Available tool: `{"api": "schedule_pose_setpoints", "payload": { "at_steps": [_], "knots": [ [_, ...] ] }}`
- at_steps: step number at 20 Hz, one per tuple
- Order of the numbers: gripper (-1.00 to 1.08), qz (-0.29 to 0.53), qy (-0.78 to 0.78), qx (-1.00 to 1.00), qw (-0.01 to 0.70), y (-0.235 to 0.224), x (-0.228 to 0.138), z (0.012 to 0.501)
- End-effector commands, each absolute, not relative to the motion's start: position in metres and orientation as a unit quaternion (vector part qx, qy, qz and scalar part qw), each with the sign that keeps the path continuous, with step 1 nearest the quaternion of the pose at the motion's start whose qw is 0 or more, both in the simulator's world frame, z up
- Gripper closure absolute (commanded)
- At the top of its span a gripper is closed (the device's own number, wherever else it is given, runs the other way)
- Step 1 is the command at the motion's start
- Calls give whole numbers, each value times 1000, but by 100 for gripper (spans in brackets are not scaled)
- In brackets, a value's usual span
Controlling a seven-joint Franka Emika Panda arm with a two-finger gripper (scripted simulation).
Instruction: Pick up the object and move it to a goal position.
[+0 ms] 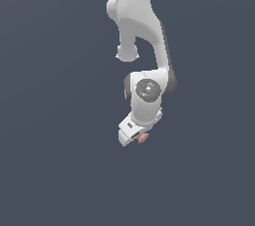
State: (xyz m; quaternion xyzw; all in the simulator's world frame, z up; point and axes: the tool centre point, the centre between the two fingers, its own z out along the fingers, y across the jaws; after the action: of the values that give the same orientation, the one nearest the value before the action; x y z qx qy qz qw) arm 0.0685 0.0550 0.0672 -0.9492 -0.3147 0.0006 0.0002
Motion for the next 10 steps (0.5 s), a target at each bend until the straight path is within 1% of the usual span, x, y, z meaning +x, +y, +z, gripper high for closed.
{"api": "schedule_pose_setpoints", "payload": {
  "at_steps": [1,10],
  "knots": [
    [108,0,-314,-949,0,49,64,81],
    [108,0,-314,-949,0,17,36,155]
  ]
}}
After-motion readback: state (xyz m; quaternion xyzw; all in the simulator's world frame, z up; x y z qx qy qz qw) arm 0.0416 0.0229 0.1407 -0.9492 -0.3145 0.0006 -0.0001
